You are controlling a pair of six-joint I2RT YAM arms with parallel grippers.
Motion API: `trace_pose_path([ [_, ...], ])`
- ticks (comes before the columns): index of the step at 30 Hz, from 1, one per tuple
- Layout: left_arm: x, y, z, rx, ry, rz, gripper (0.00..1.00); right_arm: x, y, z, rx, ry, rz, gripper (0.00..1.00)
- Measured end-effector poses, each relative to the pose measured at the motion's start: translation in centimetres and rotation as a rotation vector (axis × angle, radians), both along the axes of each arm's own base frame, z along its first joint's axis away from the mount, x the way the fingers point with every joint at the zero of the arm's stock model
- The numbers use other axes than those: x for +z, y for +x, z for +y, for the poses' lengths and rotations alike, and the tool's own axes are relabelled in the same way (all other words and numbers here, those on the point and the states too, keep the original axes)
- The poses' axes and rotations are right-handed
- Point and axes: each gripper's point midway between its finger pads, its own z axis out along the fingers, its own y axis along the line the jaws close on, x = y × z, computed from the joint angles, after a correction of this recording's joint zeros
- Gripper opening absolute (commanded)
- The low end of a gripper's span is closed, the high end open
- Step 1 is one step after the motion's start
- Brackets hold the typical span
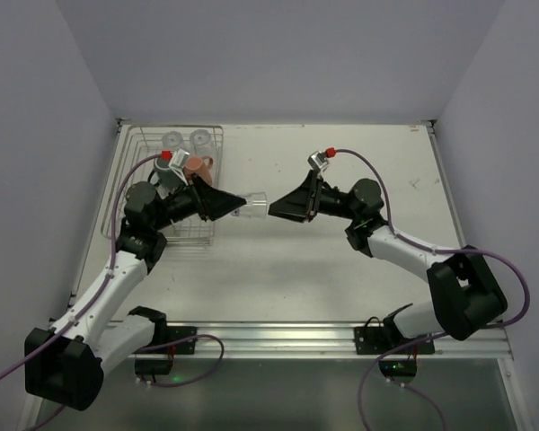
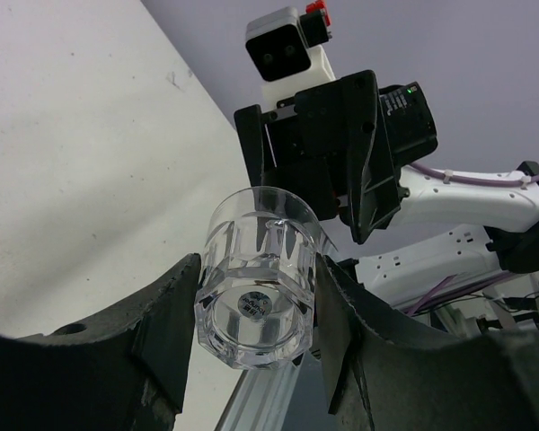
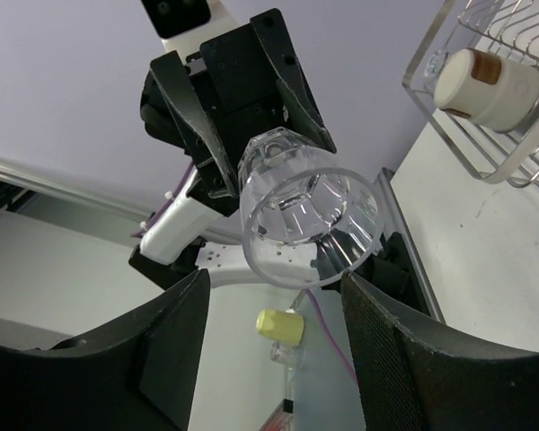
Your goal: Unload the cups from the dish rack
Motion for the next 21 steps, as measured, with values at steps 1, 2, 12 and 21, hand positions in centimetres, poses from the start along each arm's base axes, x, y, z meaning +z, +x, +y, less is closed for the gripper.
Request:
trace_pose_path([
  [1,0.0,0.0,0.0,-0.003,-0.005,0.001,0.00,0.1,-0.1,0.2,0.009,0.003,0.000,0.62],
  [2,-0.1,0.0,-0.1,-0.006,-0.006,0.003,0.00,0.1,-0.1,0.4,0.014,0.006,0.000,0.62],
  [12,-0.4,-0.1,-0.7,-0.030,-0.011,0.017,0.00,1.9,-0.4,1.9,0.064,0.044,-0.025,0.44],
  [21,-0.2,-0.4,-1.1,-0.043,-0.026,0.019,0.00,2.0,0.1,2.7,0.085,0.052,-0.009,0.00],
])
